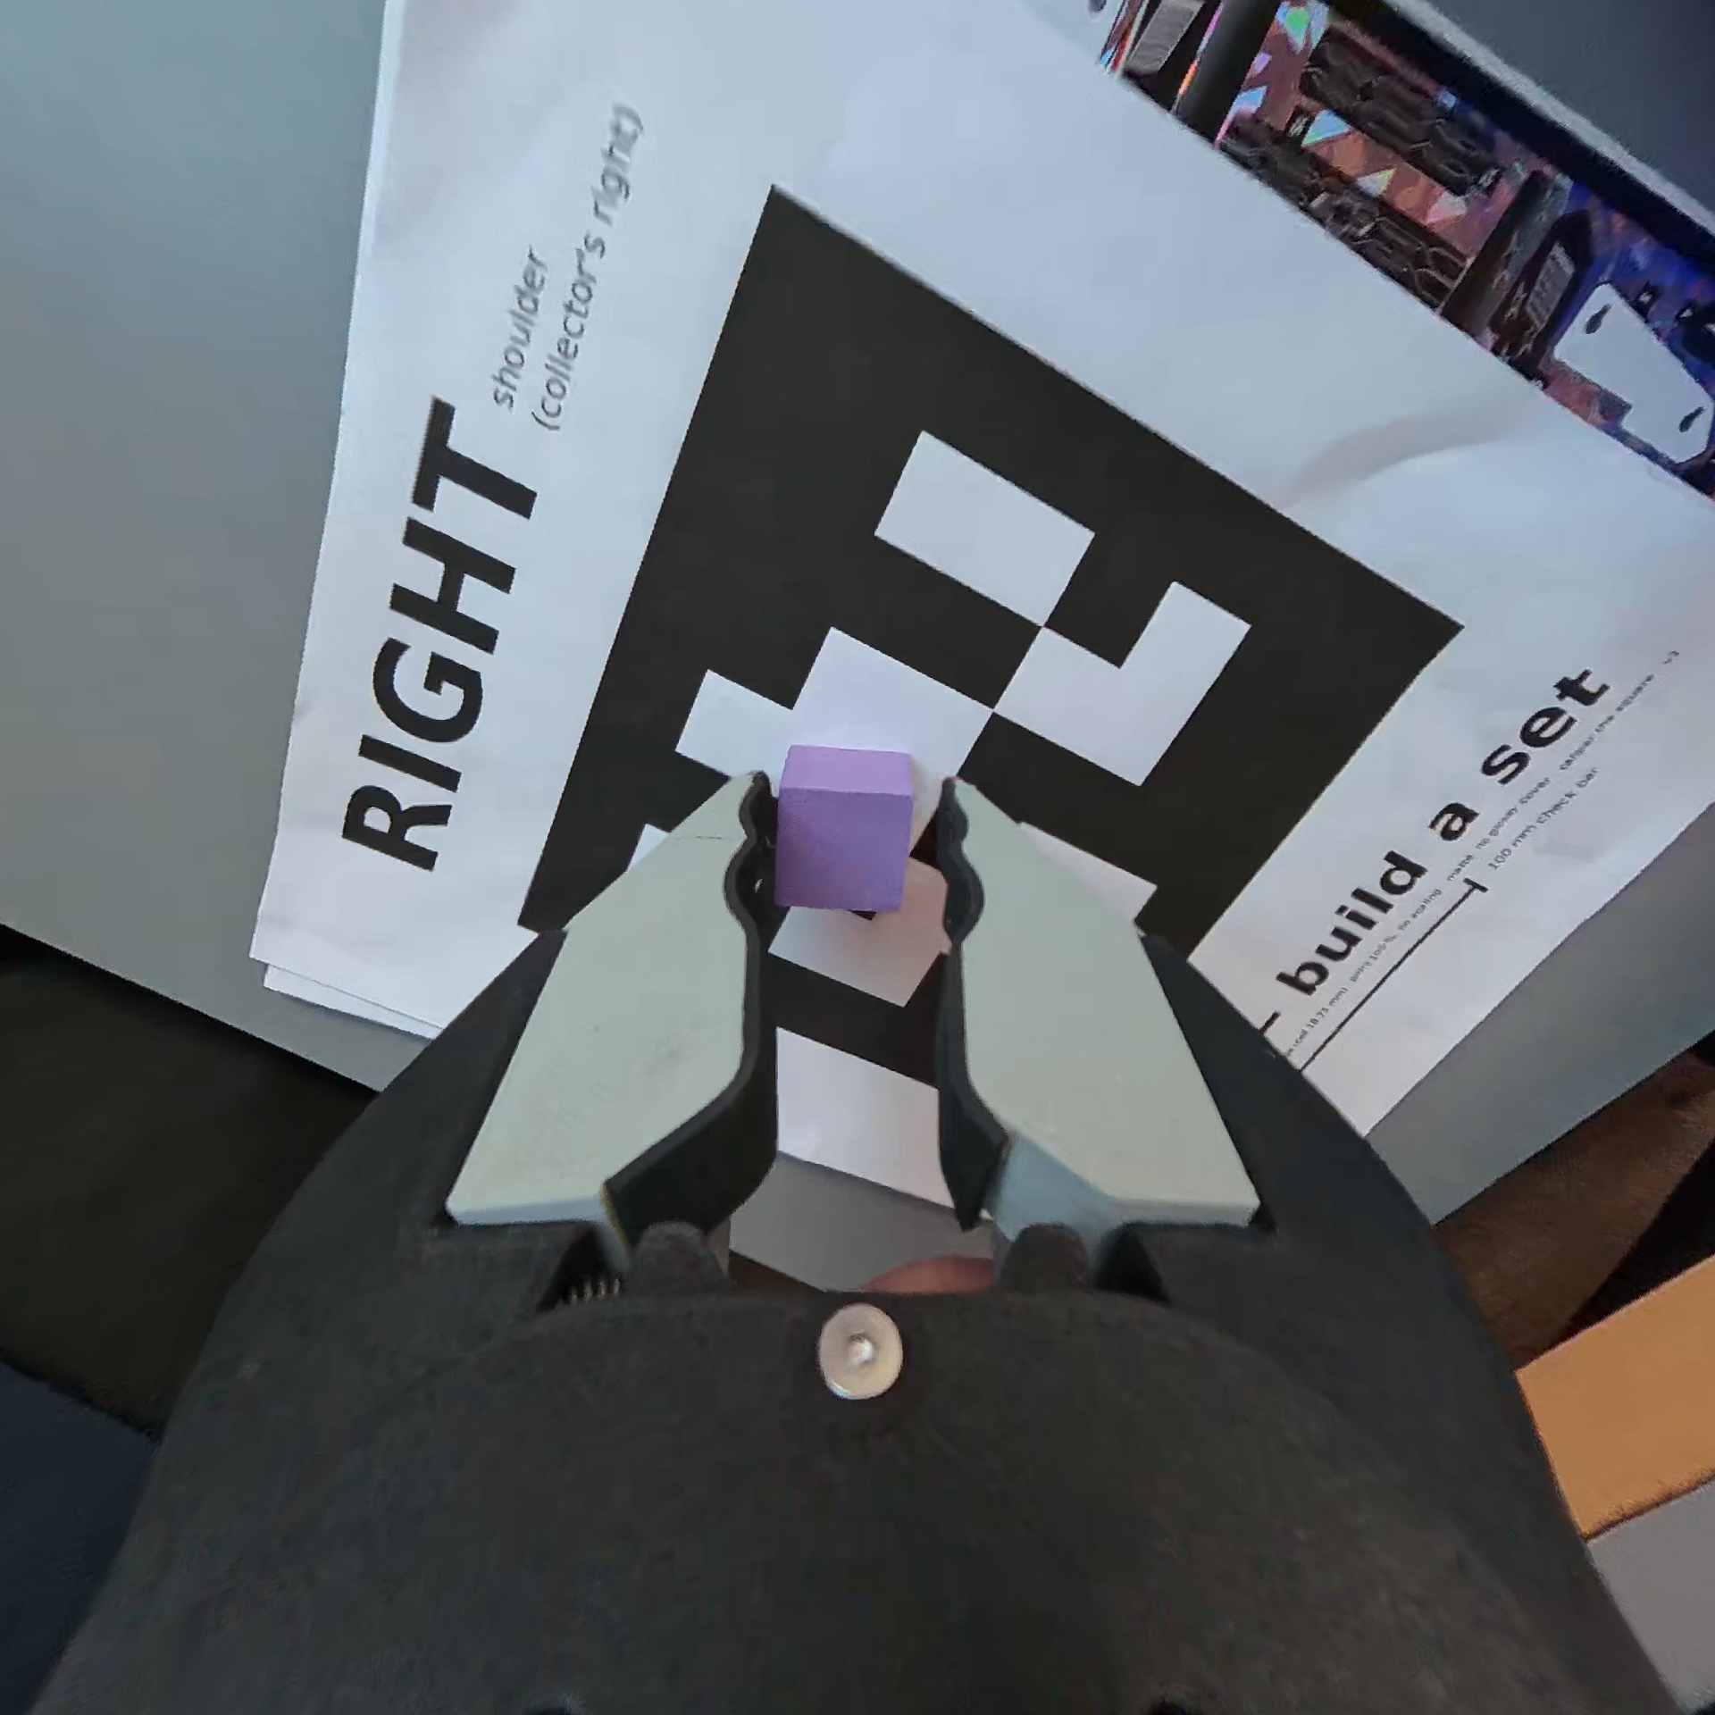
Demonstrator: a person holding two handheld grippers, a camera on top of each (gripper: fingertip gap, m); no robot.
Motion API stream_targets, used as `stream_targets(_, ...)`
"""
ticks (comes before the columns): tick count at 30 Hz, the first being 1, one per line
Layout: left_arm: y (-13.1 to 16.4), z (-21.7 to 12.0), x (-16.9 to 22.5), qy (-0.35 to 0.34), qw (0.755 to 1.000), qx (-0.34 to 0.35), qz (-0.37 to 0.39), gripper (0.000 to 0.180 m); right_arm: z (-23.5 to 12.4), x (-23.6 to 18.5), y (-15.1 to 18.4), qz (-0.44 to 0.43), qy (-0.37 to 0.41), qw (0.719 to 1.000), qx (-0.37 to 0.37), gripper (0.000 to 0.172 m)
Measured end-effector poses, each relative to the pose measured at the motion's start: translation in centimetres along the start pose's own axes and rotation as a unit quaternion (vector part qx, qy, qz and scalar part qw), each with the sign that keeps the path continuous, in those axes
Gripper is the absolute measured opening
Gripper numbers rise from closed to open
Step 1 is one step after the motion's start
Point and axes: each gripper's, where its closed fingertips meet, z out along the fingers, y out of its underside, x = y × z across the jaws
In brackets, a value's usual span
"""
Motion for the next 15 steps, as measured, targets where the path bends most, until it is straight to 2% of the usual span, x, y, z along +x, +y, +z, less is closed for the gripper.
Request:
stream_targets(4,0.6,-0.3,-0.3,-0.007,1.0,0.008,-0.016,0.035,-2.5,0.9,-1.5,0.048,-0.033,0.996,0.072,0.048)
stream_targets(8,0.8,-1.3,-2.0,-0.034,0.999,0.025,-0.028,0.037,-6.6,3.0,-2.4,0.122,-0.057,0.978,0.159,0.045)
stream_targets(11,0.6,-2.3,-5.2,-0.082,0.995,0.036,-0.042,0.037,-8.6,4.0,-1.9,0.161,-0.062,0.966,0.19,0.041)
stream_targets(15,0.2,-2.4,-11.4,-0.147,0.988,0.02,-0.054,0.042,-9.4,2.8,-1.3,0.18,-0.079,0.96,0.197,0.04)
